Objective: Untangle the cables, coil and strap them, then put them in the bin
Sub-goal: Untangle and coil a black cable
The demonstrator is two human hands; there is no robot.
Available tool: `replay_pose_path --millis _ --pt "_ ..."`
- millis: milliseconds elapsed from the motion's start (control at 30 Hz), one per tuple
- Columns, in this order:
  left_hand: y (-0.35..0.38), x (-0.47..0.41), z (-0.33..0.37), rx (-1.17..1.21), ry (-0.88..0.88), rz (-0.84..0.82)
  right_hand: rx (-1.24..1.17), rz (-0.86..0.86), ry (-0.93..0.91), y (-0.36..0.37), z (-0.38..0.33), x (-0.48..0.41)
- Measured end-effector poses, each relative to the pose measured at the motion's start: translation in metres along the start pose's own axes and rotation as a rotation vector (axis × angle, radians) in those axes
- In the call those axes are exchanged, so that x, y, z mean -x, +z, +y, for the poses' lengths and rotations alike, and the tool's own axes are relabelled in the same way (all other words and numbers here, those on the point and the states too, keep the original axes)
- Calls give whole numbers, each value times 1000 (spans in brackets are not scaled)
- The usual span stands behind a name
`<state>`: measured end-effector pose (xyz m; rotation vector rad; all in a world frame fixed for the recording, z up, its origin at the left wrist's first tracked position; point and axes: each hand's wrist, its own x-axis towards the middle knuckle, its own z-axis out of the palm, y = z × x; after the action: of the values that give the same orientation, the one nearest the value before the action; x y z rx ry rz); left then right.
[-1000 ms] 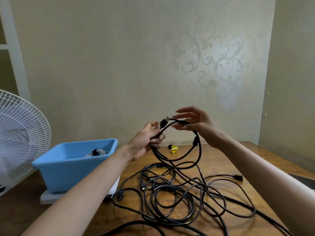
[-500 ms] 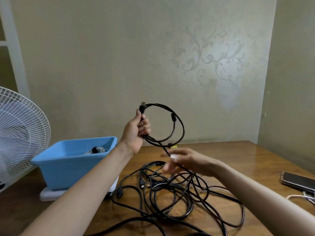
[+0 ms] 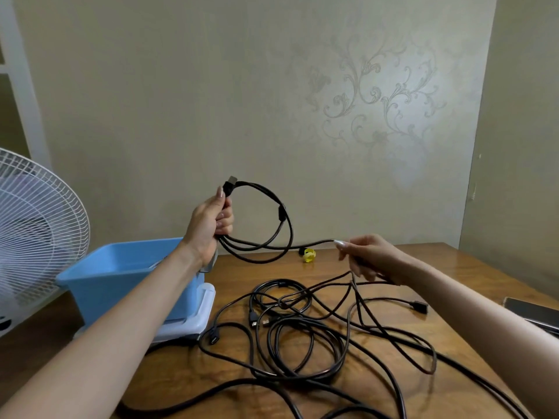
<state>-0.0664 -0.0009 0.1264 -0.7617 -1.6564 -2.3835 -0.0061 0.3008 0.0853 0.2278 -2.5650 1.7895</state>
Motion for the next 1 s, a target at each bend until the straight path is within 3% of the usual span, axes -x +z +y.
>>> replay_pose_path --millis 67,133,233,300,400,467,567,733,833,1000 --pt "4 2 2 -120 25 -13 203 8 153 1 -6 -4" --pt "8 4 3 -267 51 -6 117 -57 299 1 -13 -9" --pt "13 7 6 -394 52 -6 -507 -78 343 -2 -30 -13" --pt "15 9 8 -446 45 -14 -970 62 337 -2 -43 -13" --pt "24 11 8 -581 79 -56 -1224 262 244 16 -61 -12" --pt "33 11 6 -715 128 -66 -1151 258 195 33 -71 -9" --pt "40 11 3 -786 148 -31 -427 268 21 41 -75 -5" --pt "33 9 11 -505 -62 -31 494 322 -449 27 -64 -10" --pt "28 7 12 -431 -149 -171 497 288 -524 26 -67 -5" --pt "38 15 1 -370 -136 -370 24 16 -578 25 -76 7"
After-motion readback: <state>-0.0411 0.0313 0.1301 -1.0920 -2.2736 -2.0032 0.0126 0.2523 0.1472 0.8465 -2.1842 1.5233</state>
